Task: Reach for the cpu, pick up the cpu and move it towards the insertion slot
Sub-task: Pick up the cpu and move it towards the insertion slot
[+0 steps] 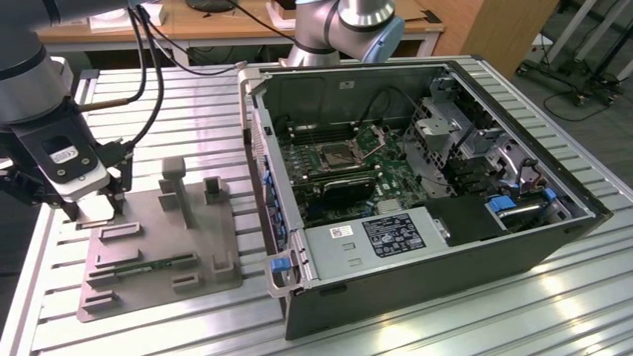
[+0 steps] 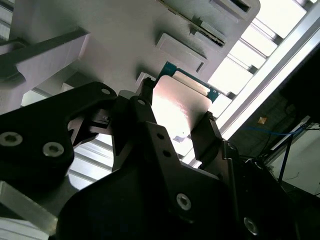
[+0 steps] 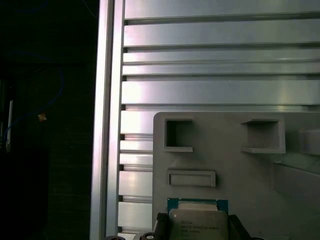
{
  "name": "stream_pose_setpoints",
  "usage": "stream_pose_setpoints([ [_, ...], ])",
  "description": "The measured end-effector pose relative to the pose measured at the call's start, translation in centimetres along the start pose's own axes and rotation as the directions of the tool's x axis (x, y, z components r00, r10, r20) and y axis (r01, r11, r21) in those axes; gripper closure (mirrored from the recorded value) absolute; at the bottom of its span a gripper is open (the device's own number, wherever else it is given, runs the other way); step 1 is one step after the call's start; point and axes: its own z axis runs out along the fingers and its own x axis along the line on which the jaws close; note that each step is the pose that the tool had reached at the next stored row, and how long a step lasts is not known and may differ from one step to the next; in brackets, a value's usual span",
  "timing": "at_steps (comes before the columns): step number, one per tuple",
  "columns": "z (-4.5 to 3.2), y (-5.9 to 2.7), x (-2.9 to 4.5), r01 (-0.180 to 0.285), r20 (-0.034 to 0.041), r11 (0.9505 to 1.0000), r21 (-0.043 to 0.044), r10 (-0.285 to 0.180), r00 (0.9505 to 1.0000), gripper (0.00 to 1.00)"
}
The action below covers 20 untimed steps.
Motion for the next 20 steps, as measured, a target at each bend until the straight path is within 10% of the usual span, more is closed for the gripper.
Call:
stream_pose_setpoints([
  [20,-0.69,0.01,-0.01,0.000,0.0000,1.0000,0.0000,0.000,1.0000,0.45],
])
